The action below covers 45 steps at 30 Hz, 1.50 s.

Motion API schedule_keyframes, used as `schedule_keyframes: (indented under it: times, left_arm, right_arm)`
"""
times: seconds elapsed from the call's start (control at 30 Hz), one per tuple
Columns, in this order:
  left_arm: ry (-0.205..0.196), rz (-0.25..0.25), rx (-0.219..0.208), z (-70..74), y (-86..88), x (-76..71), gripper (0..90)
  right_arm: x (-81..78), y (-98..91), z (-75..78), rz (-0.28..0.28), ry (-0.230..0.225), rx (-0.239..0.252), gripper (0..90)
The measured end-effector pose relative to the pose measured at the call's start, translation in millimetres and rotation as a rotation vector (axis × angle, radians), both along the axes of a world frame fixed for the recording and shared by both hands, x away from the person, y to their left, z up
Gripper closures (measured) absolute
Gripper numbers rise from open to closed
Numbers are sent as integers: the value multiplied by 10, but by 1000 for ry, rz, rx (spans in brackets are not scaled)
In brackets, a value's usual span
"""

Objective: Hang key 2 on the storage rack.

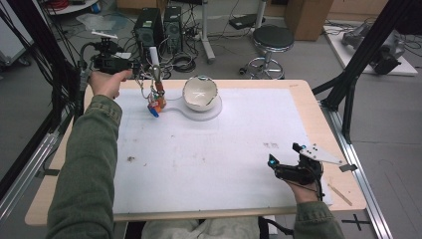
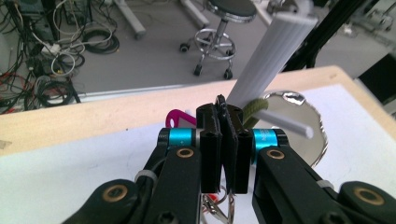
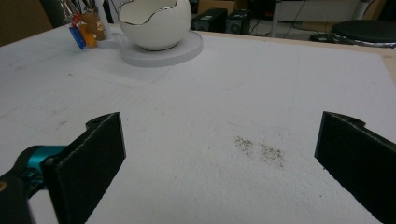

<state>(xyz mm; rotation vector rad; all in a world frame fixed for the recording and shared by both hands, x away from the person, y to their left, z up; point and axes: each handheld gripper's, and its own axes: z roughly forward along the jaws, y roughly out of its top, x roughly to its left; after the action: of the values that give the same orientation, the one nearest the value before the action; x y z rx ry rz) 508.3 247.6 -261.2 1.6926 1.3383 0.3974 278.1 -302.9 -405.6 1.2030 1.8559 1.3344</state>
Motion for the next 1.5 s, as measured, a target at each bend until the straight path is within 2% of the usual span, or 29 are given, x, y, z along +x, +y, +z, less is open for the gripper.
schedule_keyframes:
  times: [0.13, 0.27, 0.47, 0.53, 0.57, 0.63, 0.67, 0.77, 0.9, 0.97, 1.07, 1.17, 1.3, 1.4, 1.5]
  left_arm:
    - [14, -13, 4, -31, -32, 25, 856]
    - [36, -24, 47, -73, -81, 40, 853]
    - [40, -38, 39, -61, -95, 29, 868]
    - [46, -23, 50, -64, -84, 27, 856]
    - [52, -12, 56, -64, -72, 31, 791]
    - [73, -4, 48, -69, -54, 40, 589]
    - [75, -6, 48, -68, -50, 37, 531]
    - [72, 29, 105, -62, -77, 15, 344]
    - [87, 60, 158, -60, -98, -2, 160]
    - [96, 58, 187, -63, -106, -13, 112]
    - [98, 33, 204, -60, -107, -39, 49]
    - [54, 36, 194, -64, -72, -104, 48]
    - [51, 56, 179, -115, 10, -160, 16]
    - [21, 64, 147, -137, 56, -226, 16]
    - [21, 47, 145, -151, 76, -276, 16]
  right_arm:
    - [5, -3, -3, 2, 0, -1, 9]
    - [5, -1, -3, 1, 4, 1, 9]
    - [5, -2, -4, 1, 4, 2, 9]
    - [6, -2, -4, 3, 1, 1, 9]
    - [6, -2, -3, 3, 1, 1, 9]
    - [5, -3, -2, 4, 1, 0, 9]
    - [5, -3, -3, 3, 1, 2, 9]
    - [6, -2, -4, 3, 5, 4, 9]
    - [8, 1, -3, 4, 4, 3, 9]
    - [9, 1, -3, 4, 4, 3, 9]
    - [10, -1, -4, 3, 3, 4, 9]
    - [9, 0, -4, 4, 6, 4, 9]
    - [6, 2, -1, 2, 5, 4, 9]
    - [12, 8, -2, 5, 4, 1, 9]
    - [19, 14, -4, 6, 5, 0, 9]
